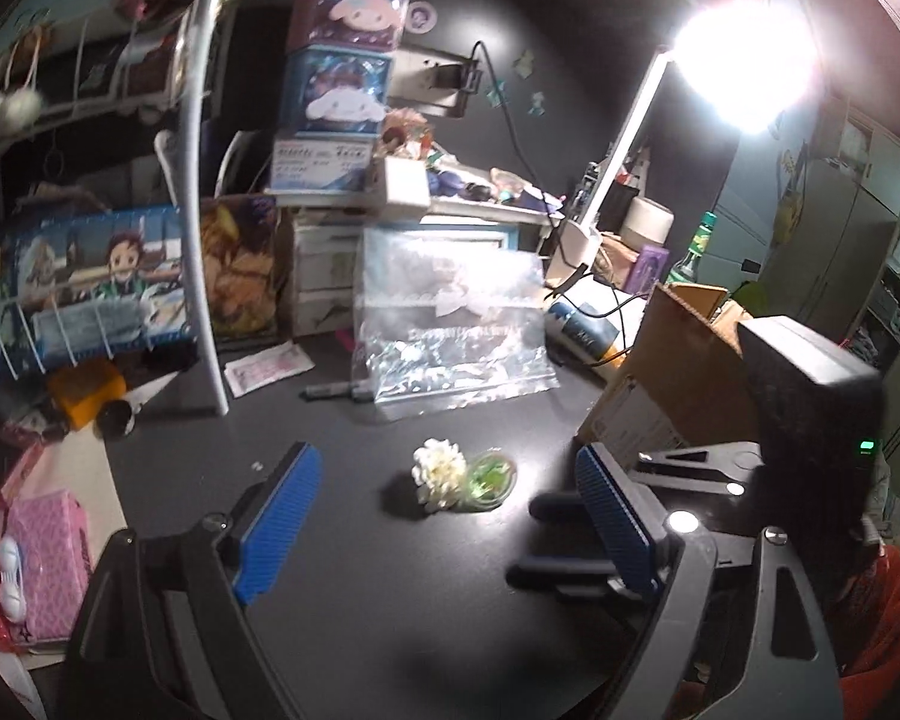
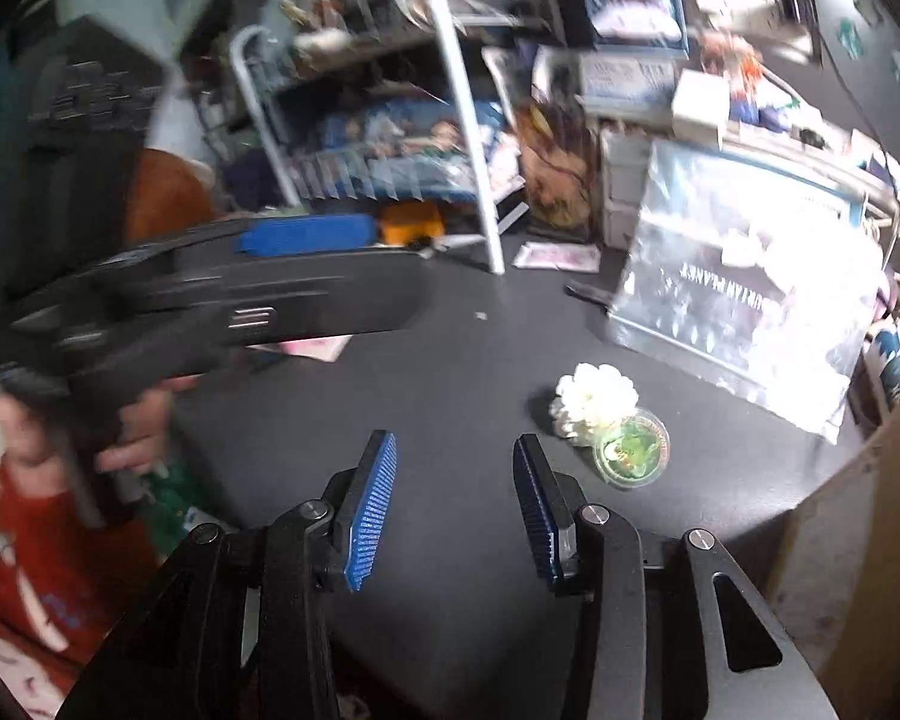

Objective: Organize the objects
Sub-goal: 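Move the right gripper to the white flower plush and grasp it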

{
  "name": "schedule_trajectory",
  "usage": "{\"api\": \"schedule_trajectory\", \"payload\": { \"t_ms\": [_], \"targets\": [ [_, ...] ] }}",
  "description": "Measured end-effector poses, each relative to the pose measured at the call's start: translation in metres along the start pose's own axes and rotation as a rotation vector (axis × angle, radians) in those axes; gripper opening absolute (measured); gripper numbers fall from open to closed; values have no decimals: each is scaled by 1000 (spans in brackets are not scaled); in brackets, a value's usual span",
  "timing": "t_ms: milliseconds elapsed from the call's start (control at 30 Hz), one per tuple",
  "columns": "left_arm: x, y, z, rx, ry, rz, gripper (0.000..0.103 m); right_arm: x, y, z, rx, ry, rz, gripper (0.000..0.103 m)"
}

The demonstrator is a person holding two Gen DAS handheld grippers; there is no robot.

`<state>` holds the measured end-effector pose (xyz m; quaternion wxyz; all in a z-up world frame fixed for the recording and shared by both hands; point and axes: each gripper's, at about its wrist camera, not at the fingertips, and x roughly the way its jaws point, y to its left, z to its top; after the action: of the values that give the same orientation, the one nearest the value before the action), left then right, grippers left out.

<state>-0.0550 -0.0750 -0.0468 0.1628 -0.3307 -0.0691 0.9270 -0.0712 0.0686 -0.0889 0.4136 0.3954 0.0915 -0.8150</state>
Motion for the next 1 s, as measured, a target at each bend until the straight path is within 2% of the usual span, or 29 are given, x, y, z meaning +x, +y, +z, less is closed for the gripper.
{"api": "schedule_trajectory", "payload": {
  "t_ms": [100, 200, 433, 567, 767, 800, 900, 1000],
  "targets": [
    [3, 9, -7, -14, 9, 9, 85, 24, -9, 7, -10, 1, -65, 45],
    [7, 16, -10, -24, 19, 14, 85, 40, -18, 9, -22, 11, -110, 45],
    [14, 27, -13, -47, 37, 21, 85, 73, -35, 22, -10, 57, -152, 46],
    [16, 30, -13, -55, 42, 26, 85, 80, -34, 25, -24, 77, -136, 48],
    [16, 34, -14, -65, 46, 28, 85, 81, -16, 21, -81, 101, 19, 48],
    [16, 35, -14, -67, 46, 29, 85, 81, -13, 20, -88, 105, 30, 51],
    [13, 39, -15, -77, 42, 32, 85, 82, -9, 16, -113, 109, 0, 64],
    [9, 42, -16, -84, 38, 41, 85, 86, -9, 11, -129, 128, -26, 64]
  ]
}}
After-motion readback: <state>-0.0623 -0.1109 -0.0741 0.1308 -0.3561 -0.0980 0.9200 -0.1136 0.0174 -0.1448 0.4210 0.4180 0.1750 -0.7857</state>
